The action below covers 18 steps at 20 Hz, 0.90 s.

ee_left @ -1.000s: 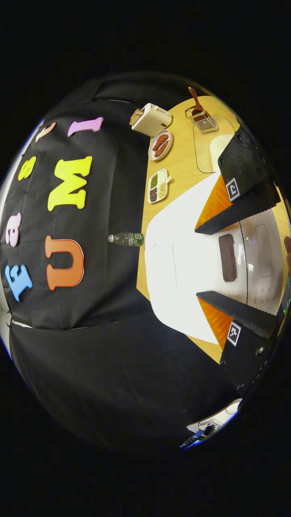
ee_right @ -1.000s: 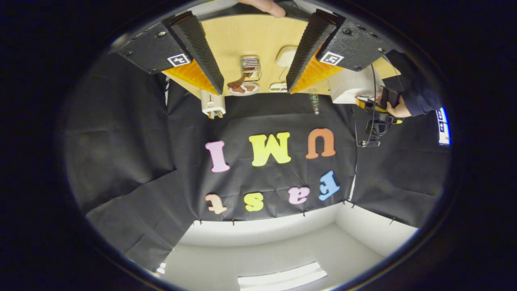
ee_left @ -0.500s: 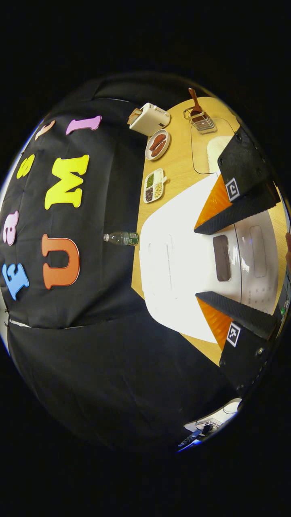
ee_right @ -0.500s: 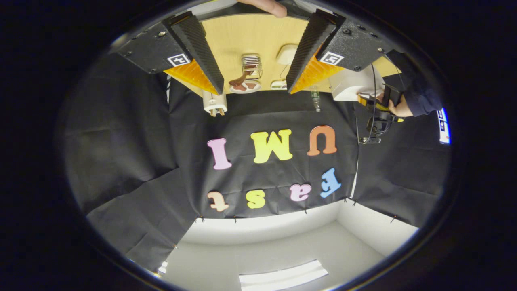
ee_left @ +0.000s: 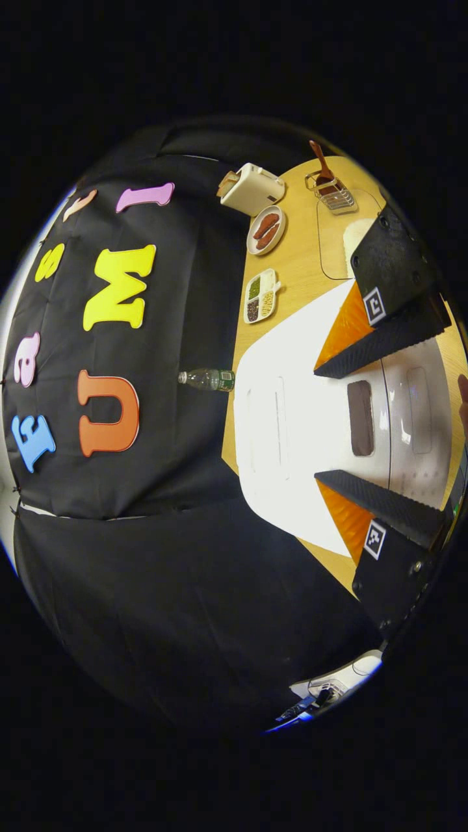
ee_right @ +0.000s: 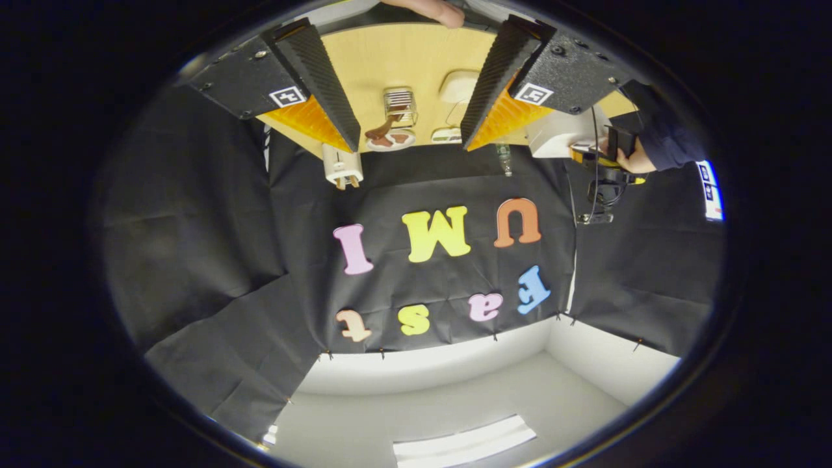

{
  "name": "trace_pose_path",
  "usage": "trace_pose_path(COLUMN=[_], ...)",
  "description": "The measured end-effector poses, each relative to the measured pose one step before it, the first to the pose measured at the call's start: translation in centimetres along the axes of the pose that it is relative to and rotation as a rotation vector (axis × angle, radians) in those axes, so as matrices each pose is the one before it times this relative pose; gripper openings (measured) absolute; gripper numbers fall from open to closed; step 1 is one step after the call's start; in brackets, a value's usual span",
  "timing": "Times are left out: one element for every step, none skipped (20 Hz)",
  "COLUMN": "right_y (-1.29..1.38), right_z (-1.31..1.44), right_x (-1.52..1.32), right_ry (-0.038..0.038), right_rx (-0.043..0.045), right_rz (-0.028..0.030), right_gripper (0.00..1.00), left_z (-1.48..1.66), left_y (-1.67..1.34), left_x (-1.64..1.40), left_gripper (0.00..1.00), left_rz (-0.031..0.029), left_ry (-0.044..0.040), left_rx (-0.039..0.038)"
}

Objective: Close the left gripper, press the button to open the rice cooker; take a wooden spoon from the chopstick holder with the right hand, scoop a spoonful of rice and pour it into the rice cooker, then put the wooden spoon back into the chopstick holder.

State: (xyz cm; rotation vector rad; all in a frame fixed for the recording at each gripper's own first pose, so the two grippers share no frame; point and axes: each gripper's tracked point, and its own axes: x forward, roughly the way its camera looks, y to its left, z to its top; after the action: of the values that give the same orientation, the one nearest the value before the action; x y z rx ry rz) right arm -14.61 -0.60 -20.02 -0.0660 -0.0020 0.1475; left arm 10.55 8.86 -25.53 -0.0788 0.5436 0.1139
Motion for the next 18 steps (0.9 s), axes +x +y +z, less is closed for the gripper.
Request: trace_pose_path(right_y=[-0.204,-0.239,-0.249,-0.281,-0.228,-0.269,-0.304,-0.268,-0.146,-0.233,-0.280,-0.213,-0.133,-0.101,-0.011,-0.115,-0.101,-0.191], right_z=[0.067,-0.045,-0.099,0.057,0.062,-0.172,-0.178,-0.093,-0.063,0.036,-0.044,-0.087,-0.242,-0.259,-0.285,-0.182,0.049,0.113], right_x=[0.021,0.141,0.125,0.123,0.140,0.116,0.204,0.129,0.139,0.152,0.160,0.130,0.106,0.068,0.183,0.144,0.081,0.087], right_ry=[-0.00379,0.00192,0.00322,0.00019,0.00061,0.00302,0.00421,0.00427,0.00245,0.00100,-0.00022,0.00140,0.00535,0.00774,0.00961,0.00730,0.00310,-0.00206], right_rx=[-0.00149,0.00116,0.00618,0.01091,0.01113,0.00486,-0.00255,-0.00322,-0.00069,-0.00120,-0.00052,0.00036,-0.00085,-0.00152,-0.00277,-0.00247,-0.00371,-0.00597], right_rz=[-0.00503,-0.00522,-0.00533,-0.00544,-0.00525,-0.00740,-0.00730,-0.00673,-0.00579,-0.00769,-0.01012,-0.00863,-0.00648,-0.00307,-0.00157,-0.00109,-0.00099,-0.00252], right_gripper=[0.96,1.00,1.00,1.00,1.00,1.00,1.00,0.95,1.00,0.95,0.95,0.95,0.95,1.00,1.00,0.95,1.00,0.96], left_z=[0.043,0.038,0.388,0.877,0.625,0.299,-0.046,0.020,0.224,0.520,0.780,0.393,0.225,0.197,0.123,0.122,0.222,0.234], left_y=[0.013,-0.046,-0.008,-0.063,-0.058,-0.096,-0.202,-0.151,-0.280,-0.462,-0.681,-0.576,-0.696,-0.643,-0.565,-0.431,-0.083,0.027], left_x=[-0.244,-0.608,-0.854,-1.521,-1.259,-1.195,-1.238,-1.474,-1.503,-1.570,-1.494,-1.313,-1.317,-1.282,-1.003,-0.971,-0.899,-0.828], left_gripper=[0.93,0.93,0.92,0.91,0.90,0.91,0.91,0.94,0.94,0.94,0.94,0.94,0.94,0.94,0.94,0.94,0.94,0.94], left_rz=[-0.00640,-0.00050,-0.00135,-0.00822,-0.00031,0.00116,-0.00091,0.00490,-0.00331,-0.01313,-0.01610,-0.01416,-0.01825,-0.01777,-0.01294,-0.00780,0.00181,0.00595], left_ry=[-0.01101,-0.00637,-0.02591,-0.03409,-0.03669,-0.02189,-0.01320,-0.01199,-0.02491,-0.04313,-0.04862,-0.03858,-0.02649,-0.02173,-0.02195,-0.02116,-0.01892,-0.02275], left_rx=[0.00070,0.00175,0.00735,0.00860,0.01552,0.00684,0.00040,-0.00082,0.00118,0.00153,-0.00466,-0.01282,-0.01397,-0.01229,-0.00114,0.00931,0.01648,0.01591])
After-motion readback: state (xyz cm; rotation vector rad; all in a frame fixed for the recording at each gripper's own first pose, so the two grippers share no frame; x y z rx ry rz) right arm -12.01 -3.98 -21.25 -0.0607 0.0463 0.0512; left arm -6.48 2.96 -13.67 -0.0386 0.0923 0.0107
